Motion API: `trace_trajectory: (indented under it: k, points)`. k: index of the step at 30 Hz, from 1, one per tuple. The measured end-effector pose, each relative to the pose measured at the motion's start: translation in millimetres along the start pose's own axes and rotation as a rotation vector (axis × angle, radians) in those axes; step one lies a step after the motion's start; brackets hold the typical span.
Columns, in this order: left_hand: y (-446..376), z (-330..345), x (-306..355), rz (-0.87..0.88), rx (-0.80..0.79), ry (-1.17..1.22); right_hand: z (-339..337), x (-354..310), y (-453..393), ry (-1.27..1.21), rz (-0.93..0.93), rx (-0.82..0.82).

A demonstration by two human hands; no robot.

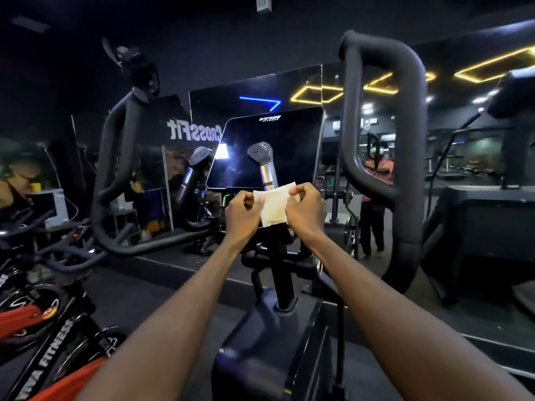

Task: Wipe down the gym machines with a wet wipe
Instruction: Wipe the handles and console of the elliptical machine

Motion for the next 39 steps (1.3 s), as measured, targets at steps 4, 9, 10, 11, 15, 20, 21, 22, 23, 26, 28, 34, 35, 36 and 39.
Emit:
trace_trajectory:
  k: [4, 9, 10, 11, 15, 20, 21, 22, 23, 26, 28, 34, 35, 36, 39]
  points:
    - [-22, 12, -18, -0.047, -0.024, 0.044, 31, -6, -19, 0.281, -0.104, -0.027]
    - [-35, 13, -29, -0.052, -0.012, 0.062, 82, 7, -16, 0.244, -0.018, -0.147]
    - [-39, 12, -31, -0.040, -0.007, 0.054, 86, 6, -20, 0.245, -0.003, -0.140]
    - [-44, 11, -31, -0.023, -0.006, 0.045, 89, 1, -28, 0.236, 0.014, -0.134]
    - [-69, 9, -29, -0.010, 0.011, 0.063, 94, -21, -59, 0.243, -0.030, -0.127]
    - [-95, 12, -33, -0.046, 0.000, 0.226, 94, 12, -11, 0.413, -0.209, 0.000]
    - [-97, 14, -29, -0.040, -0.046, 0.279, 95, 10, -15, 0.431, -0.212, 0.000]
    - [-99, 17, -22, -0.029, -0.111, 0.336, 96, 4, -27, 0.446, -0.214, -0.002]
    - [-102, 21, -15, -0.019, -0.163, 0.360, 98, -4, -41, 0.454, -0.222, -0.019]
    - [-112, 22, -5, 0.009, -0.190, 0.208, 98, -19, -53, 0.473, -0.275, -0.077]
    - [-116, 22, -6, 0.004, -0.215, 0.113, 94, -10, -38, 0.528, -0.301, -0.068]
    - [-136, 7, -2, -0.024, -0.079, 0.272, 100, -41, -80, 0.289, -0.082, -0.144]
    - [-140, 5, 2, -0.025, -0.048, 0.325, 103, -42, -81, 0.296, -0.070, -0.133]
    - [-143, 2, 6, -0.019, -0.029, 0.357, 104, -40, -75, 0.338, -0.092, -0.109]
    - [-156, 3, 15, 0.034, -0.065, 0.291, 100, -19, -44, 0.420, -0.142, -0.042]
Point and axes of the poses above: each hand's wrist, its own y-axis away from the middle knuckle, its own z-axis out of the palm, x = y × z, the point moved 4 cm from there along -y, towards the middle knuckle, and after that the axes turned 2 degrees about -y, right-handed, at the moved point
